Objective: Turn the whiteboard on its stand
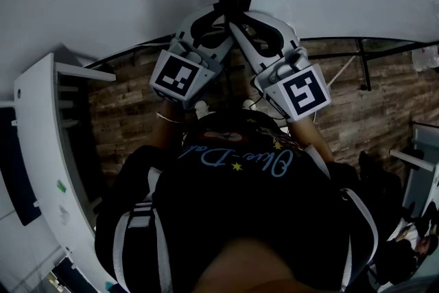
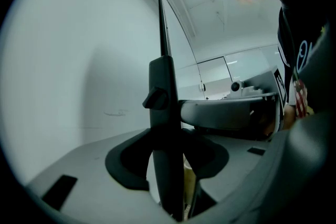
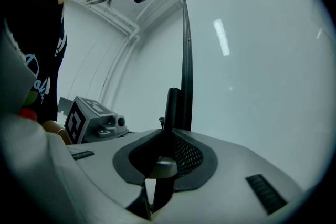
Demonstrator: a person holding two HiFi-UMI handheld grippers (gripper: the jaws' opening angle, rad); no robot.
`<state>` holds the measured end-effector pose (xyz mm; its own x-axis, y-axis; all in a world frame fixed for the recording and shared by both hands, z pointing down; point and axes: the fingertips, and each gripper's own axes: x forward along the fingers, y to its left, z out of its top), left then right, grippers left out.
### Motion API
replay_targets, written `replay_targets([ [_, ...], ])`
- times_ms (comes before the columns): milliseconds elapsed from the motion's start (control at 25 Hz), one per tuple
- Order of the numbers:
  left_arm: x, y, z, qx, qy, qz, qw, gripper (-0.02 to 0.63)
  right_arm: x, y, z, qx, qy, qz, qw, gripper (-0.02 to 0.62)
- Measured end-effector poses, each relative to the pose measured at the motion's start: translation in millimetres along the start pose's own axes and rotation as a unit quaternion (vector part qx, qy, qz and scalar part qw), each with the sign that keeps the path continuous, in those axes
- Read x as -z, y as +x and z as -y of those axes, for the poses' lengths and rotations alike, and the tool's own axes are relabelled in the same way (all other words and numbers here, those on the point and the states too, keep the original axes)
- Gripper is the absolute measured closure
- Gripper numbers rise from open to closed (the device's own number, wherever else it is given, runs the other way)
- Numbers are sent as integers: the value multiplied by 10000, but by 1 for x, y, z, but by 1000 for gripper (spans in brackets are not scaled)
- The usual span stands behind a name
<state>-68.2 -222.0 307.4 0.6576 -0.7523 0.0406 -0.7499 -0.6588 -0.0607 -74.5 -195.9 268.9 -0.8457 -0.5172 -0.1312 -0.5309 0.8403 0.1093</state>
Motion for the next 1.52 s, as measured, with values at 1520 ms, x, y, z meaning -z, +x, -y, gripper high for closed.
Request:
replay_targets([
  [1520,1,-11,17,-359,-41,159,9992,436,0,-18,-13,152,93,-71,9998,535],
])
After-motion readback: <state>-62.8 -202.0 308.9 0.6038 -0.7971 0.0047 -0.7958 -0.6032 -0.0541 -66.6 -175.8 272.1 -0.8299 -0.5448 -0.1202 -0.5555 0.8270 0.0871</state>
